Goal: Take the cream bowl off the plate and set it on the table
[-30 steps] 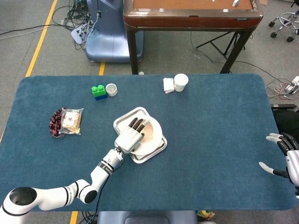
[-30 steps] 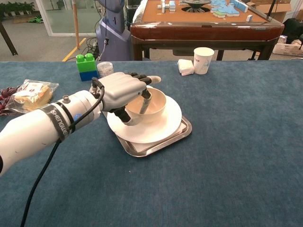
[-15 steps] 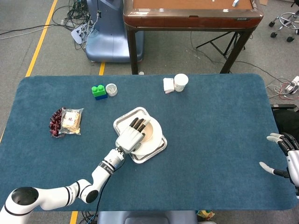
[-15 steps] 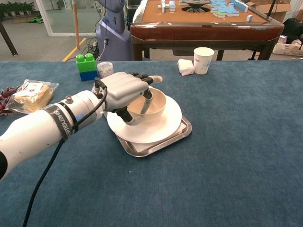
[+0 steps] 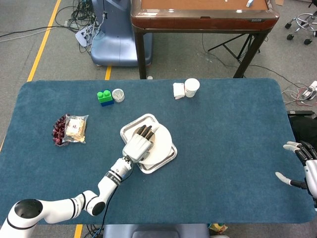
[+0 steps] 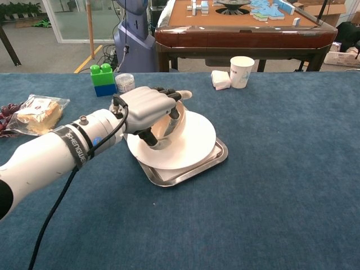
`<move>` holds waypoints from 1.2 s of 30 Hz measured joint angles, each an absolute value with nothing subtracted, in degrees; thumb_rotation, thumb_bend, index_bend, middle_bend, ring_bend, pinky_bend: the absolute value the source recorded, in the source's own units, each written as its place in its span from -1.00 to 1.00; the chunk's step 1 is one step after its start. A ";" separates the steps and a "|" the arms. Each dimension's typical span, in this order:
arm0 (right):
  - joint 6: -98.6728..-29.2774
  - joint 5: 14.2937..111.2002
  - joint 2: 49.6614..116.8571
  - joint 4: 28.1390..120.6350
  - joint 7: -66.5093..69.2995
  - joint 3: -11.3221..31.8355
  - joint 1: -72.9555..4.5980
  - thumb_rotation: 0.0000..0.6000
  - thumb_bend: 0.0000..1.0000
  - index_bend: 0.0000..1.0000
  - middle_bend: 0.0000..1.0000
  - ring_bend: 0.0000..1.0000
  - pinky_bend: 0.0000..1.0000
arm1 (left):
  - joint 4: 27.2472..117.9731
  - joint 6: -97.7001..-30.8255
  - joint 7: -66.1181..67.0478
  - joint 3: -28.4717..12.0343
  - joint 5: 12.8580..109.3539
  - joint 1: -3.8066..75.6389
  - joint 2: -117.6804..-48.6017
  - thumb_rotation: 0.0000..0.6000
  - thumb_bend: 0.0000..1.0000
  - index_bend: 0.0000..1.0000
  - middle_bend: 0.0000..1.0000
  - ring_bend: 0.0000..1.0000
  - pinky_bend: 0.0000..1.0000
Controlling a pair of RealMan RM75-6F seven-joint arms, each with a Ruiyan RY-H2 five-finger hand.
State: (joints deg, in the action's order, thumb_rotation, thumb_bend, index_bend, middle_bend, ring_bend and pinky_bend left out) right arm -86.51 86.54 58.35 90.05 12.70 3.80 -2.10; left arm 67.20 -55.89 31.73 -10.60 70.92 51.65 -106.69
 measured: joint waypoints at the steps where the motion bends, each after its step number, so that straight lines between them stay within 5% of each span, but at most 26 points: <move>1: -86.54 86.54 58.35 90.03 12.73 3.80 -2.08 1.00 -1.00 -0.43 -0.51 -0.73 -0.31 | 67.19 -55.89 31.72 -10.62 70.91 51.65 -106.72 1.00 -0.33 0.28 -0.99 -1.00 -0.86; 19: -86.50 86.49 58.33 89.96 12.97 3.84 -2.07 1.00 -1.00 -0.43 -0.51 -0.73 -0.31 | 68.85 -57.90 34.56 -10.34 72.51 51.53 -105.33 1.00 -0.33 0.31 -0.99 -1.00 -0.86; 36: -86.14 86.69 58.63 90.20 12.02 3.65 -2.26 1.00 -1.00 -0.43 -0.51 -0.73 -0.31 | 80.05 -62.27 49.06 -10.95 67.63 49.04 -98.07 1.00 -0.33 0.32 -0.99 -1.00 -0.86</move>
State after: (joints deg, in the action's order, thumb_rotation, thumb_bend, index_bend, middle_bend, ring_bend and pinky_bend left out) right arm -86.14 86.69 58.63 90.20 12.02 3.65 -2.26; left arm 80.05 -62.27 49.06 -10.95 67.63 49.04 -98.07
